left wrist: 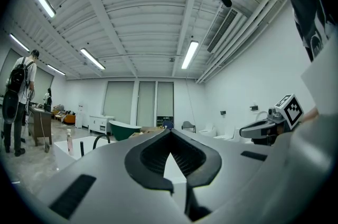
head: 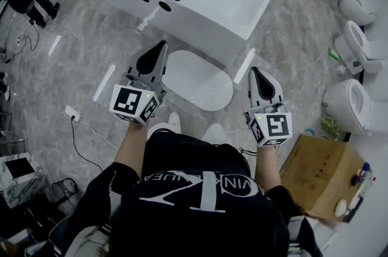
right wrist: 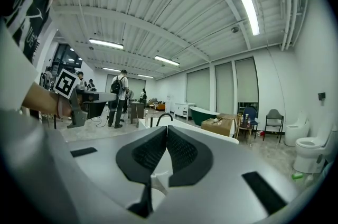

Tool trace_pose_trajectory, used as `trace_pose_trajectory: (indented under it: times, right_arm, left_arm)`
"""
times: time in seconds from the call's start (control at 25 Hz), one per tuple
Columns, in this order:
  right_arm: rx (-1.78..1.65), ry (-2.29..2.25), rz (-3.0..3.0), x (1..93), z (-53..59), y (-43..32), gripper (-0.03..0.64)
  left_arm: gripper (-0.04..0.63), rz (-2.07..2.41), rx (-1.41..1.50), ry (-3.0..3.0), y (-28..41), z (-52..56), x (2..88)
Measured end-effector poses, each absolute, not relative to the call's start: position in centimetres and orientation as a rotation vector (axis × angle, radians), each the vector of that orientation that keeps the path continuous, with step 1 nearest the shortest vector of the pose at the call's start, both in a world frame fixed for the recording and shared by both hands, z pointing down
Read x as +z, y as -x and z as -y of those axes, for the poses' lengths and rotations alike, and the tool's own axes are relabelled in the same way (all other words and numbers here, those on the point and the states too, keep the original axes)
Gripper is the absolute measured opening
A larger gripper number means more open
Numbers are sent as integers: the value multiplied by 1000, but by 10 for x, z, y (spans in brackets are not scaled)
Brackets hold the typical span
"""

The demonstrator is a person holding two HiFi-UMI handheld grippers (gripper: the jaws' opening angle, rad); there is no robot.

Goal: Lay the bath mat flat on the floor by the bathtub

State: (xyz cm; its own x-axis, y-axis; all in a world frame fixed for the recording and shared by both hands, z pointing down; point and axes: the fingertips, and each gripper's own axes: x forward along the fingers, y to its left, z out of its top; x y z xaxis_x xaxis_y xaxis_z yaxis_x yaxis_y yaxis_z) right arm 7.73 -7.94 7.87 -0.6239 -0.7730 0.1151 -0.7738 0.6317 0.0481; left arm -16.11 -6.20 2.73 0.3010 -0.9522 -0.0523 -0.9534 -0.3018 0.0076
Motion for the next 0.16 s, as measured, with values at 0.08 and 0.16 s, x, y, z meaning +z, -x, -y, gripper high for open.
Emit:
trace_pose_trajectory:
  times: [0.08,0.16]
  right_arm:
    - [12,-1299,2720,79,79,-77,25]
    - [15,-1299,2717,80,80,-77,25]
  left_arm:
    - [14,-1848,71,2515,161,62,28]
    - [14,-1858,68,2517,162,62,28]
